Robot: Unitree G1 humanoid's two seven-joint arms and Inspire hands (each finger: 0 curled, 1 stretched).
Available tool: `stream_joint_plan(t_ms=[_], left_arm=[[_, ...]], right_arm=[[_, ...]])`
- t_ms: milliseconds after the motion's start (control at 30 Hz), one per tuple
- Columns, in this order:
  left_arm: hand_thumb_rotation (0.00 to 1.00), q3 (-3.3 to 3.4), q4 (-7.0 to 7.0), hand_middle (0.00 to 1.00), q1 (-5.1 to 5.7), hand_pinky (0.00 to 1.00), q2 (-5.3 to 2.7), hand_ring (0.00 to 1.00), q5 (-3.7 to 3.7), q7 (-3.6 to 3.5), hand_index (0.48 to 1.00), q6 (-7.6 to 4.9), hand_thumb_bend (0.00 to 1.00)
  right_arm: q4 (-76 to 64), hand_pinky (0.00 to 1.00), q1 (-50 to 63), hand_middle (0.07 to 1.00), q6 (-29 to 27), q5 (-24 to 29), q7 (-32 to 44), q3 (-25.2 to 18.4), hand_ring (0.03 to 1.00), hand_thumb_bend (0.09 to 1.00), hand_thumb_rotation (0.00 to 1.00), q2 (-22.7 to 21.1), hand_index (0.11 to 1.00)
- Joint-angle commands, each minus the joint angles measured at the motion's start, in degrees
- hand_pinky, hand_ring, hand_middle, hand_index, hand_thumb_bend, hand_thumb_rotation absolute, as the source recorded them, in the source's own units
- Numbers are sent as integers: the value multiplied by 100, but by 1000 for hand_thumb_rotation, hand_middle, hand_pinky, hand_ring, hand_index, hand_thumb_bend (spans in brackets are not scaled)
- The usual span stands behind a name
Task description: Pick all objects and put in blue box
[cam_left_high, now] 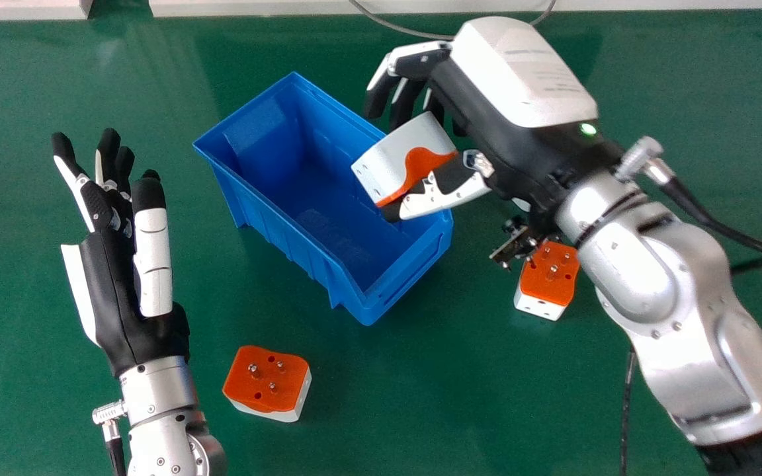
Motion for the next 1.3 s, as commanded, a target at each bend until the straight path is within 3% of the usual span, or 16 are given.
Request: stream_joint_plan(t_ms=[0,300,467,767,1033,1267], left_arm=[[809,10,2,963,-69,900,33,956,7,-13,959,-83,790],[817,-5,109,963,-129,900,83,954,200,127,958,-123,788],[822,-22,109,964,-130,902,77,956,229,178,961,-125,791],[820,-27,91,962,-147,904,34,957,207,201,963,-168,789],[828,-43,91,961,-149,904,43,956,292,285,963,-178,783],[837,-42,112,963,-173,902,90,956,415,372,962,-177,784]], right_arm=[[204,278,-417,484,-192,-83,-249,75,395,488,0,81,555],[1608,290,-1286,491,-458,-146,-549,429,400,490,0,367,544],[2344,292,-1706,502,-627,-106,-553,584,408,491,0,532,541],[3558,295,-2279,507,-980,-257,-806,972,415,491,0,633,544],[4504,299,-2608,513,-1318,-251,-1054,1176,424,492,0,645,540],[5138,300,-2745,528,-1488,-344,-1302,1419,432,491,0,652,532]])
